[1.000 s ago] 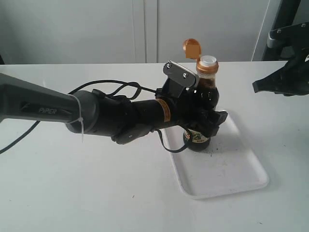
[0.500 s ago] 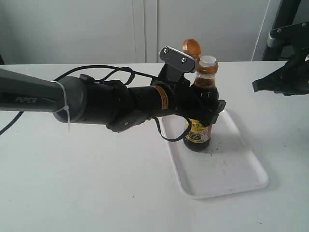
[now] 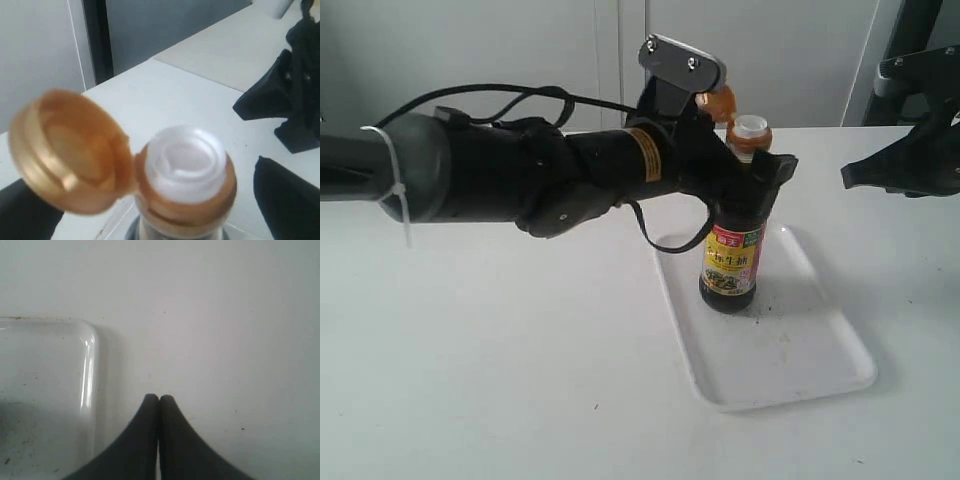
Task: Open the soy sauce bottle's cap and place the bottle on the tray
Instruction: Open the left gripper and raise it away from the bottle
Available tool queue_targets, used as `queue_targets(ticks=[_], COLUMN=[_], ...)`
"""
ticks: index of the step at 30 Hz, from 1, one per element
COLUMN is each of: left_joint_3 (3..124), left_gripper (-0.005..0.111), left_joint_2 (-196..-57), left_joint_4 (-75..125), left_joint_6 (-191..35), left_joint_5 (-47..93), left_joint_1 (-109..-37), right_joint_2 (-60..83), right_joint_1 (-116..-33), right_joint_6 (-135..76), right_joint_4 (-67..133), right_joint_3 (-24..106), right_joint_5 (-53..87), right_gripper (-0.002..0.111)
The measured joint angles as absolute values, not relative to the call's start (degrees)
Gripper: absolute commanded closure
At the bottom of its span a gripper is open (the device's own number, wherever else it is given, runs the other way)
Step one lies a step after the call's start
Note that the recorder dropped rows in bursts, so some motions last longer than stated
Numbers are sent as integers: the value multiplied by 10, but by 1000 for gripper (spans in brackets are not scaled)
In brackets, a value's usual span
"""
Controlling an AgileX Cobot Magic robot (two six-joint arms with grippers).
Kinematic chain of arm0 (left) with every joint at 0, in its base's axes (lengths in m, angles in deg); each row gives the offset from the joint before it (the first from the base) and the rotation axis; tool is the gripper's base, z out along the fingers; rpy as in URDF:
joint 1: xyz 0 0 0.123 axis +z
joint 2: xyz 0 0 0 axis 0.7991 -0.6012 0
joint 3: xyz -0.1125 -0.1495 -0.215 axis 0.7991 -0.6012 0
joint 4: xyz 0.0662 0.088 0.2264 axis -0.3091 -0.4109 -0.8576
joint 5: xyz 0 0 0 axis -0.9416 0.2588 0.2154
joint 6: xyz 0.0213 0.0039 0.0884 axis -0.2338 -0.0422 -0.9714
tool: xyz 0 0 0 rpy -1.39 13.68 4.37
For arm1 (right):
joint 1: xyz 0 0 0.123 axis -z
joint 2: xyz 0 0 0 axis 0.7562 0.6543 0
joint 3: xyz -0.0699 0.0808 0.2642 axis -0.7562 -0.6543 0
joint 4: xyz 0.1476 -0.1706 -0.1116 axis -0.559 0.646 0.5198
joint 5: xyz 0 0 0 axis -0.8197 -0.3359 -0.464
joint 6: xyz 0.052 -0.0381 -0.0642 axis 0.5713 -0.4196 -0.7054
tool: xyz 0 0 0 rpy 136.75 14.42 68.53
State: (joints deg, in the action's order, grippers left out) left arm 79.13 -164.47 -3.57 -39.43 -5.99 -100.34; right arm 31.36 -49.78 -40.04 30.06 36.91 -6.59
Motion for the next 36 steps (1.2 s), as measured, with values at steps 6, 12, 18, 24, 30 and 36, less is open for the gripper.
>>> queue_targets(ticks=[6, 12, 18, 24, 30, 36], left_joint_3=[791, 791, 791, 791, 791, 791], left_gripper=[1, 2, 2, 27, 87, 106], left_joint_2=[-1613, -1598, -1575, -1534, -1486, -1442], left_joint_4=[-37, -37, -37, -37, -37, -40], left_joint_6=[-394, -394, -394, -394, -395, -425], left_joint_5=[-46, -43, -27, 37, 126, 237], left_joint_1=[-1003, -1003, -1003, -1003, -1003, -1003], right_joint_2=[314, 314, 314, 314, 314, 314], right_joint_1=[-498, -498, -498, -498, -498, -498], right_joint_6=[-395, -392, -392, -392, -392, -401], right_joint_4=[300, 300, 300, 300, 300, 300], right_joint_3=[369, 369, 369, 369, 369, 369], right_joint_5=[-65, -65, -65, -65, -65, -65], right_gripper=[108, 108, 108, 108, 108, 108])
